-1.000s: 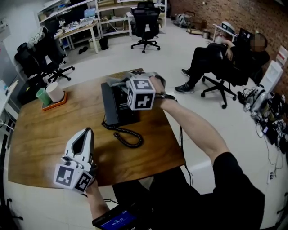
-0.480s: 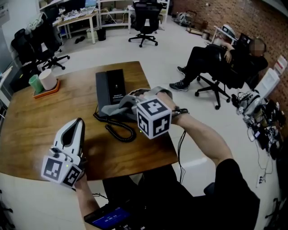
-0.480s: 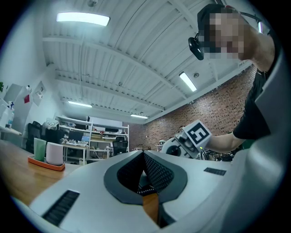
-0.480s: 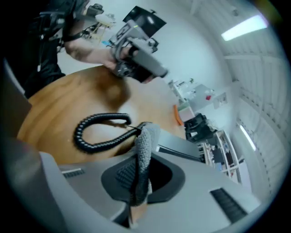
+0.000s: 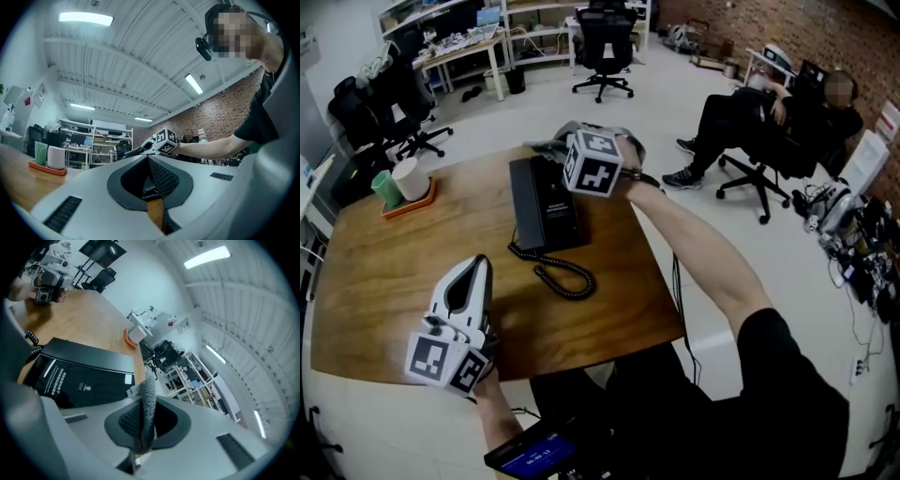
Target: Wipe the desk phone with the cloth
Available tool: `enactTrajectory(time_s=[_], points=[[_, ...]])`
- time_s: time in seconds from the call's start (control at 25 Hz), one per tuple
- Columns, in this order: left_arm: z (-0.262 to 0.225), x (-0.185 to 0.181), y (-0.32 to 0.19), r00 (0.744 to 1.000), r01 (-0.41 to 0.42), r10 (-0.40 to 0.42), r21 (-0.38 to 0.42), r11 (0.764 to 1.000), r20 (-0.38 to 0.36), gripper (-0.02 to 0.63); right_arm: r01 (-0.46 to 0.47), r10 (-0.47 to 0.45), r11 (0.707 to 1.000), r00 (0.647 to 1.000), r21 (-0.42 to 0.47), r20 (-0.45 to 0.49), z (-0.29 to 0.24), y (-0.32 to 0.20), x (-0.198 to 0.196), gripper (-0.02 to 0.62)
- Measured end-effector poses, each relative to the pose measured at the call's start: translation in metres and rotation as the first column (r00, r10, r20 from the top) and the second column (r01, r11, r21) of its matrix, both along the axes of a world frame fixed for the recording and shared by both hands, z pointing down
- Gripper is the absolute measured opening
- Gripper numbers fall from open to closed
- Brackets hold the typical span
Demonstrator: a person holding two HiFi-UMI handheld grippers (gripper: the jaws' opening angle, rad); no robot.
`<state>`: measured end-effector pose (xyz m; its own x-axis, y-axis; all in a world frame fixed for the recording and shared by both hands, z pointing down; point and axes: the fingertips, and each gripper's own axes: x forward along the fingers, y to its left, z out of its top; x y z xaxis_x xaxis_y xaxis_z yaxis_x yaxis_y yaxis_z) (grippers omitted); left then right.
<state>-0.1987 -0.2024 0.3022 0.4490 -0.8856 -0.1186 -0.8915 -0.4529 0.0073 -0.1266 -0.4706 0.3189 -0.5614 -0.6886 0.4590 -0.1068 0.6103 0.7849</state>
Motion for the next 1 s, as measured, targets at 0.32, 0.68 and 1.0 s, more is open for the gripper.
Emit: enactTrajectory(time_s=[0.32, 0.68, 1.0], points=[[-0.003, 0.000, 0.001, 1.000, 0.001, -0.001, 0.005, 1.000, 0.007, -0.009, 0.155, -0.156, 0.988, 0.978, -0.017, -0.139, 0.037, 0.091, 0.019, 0.020], [0.000, -0.003, -0.015, 1.000, -0.008, 0.008, 0.035, 0.999, 0.001, -0.009, 0.236, -0.240, 0.971, 0.959, -0.040, -0.153, 0.077, 0.153, 0.026, 0.020], [0.006, -0.010, -0.020, 1.000, 0.017, -0.017, 0.008, 1.000, -0.005, -0.009, 0.237, -0.247, 0.964, 0.965, -0.119, -0.084, 0.082, 0.165, 0.027, 0.021]])
